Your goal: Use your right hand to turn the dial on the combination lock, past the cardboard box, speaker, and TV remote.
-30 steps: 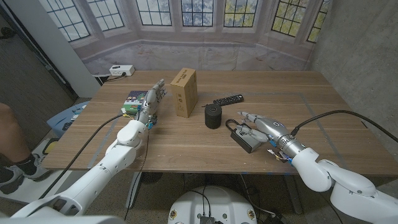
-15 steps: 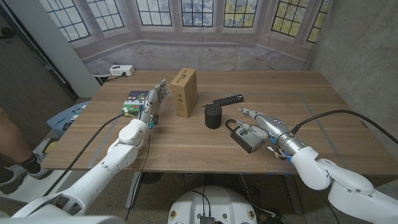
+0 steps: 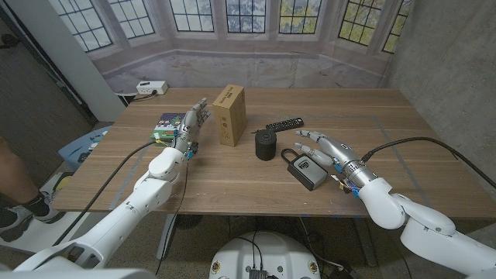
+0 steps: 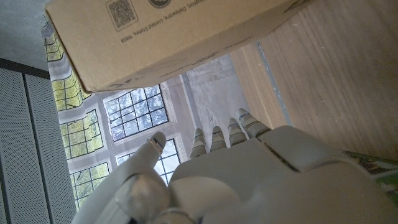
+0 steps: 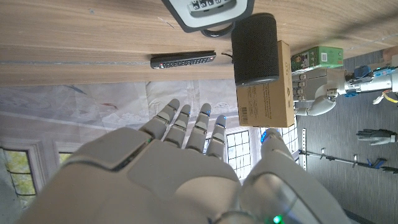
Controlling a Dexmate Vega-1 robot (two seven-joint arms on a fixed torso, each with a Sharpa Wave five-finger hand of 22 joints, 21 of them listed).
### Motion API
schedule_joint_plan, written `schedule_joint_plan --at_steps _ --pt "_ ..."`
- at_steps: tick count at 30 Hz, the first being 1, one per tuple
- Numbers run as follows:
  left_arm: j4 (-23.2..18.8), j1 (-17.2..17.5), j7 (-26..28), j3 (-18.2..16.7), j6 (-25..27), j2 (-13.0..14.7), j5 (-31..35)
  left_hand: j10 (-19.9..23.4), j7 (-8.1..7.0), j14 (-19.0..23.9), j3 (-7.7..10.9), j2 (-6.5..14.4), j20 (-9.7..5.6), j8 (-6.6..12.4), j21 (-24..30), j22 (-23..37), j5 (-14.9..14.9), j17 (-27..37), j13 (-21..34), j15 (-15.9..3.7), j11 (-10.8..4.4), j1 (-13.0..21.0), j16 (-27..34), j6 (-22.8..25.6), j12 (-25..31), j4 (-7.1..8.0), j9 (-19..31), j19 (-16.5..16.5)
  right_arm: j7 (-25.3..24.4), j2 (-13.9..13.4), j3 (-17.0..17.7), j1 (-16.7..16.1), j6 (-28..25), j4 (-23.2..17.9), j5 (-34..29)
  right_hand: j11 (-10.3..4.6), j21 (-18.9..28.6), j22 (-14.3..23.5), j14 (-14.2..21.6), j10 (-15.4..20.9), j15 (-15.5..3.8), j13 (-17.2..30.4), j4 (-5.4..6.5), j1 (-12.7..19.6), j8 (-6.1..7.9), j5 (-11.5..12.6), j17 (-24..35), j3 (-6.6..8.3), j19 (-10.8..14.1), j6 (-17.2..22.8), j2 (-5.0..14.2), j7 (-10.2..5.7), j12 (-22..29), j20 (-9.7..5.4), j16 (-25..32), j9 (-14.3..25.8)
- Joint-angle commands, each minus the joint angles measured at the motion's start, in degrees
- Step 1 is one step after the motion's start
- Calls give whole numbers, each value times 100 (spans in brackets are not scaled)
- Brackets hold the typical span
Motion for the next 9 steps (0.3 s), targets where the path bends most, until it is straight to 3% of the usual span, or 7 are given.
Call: schedule_joint_plan --at_steps 1,9 --pt "-35 27 -38 -32 40 30 -79 -47 -19 -60 24 6 38 23 -10 12 -3 33 32 9 -1 -49 -18 40 -13 8 20 -4 -143 449 -198 323 336 344 354 27 -8 8 -31 -53 -48 21 -26 -45 52 -15 19 48 -48 123 11 41 41 -194 -10 34" --pt "83 29 -119 -3 5 -22 -127 -53 -17 -100 27 8 39 20 -9 13 -3 31 33 -2 -19 -49 -24 43 -13 8 21 -6 219 424 -197 466 306 383 784 32 -19 8 -35 -269 31 18 -20 -91 25 -23 28 49 -110 201 -1 68 9 -75 -1 37"
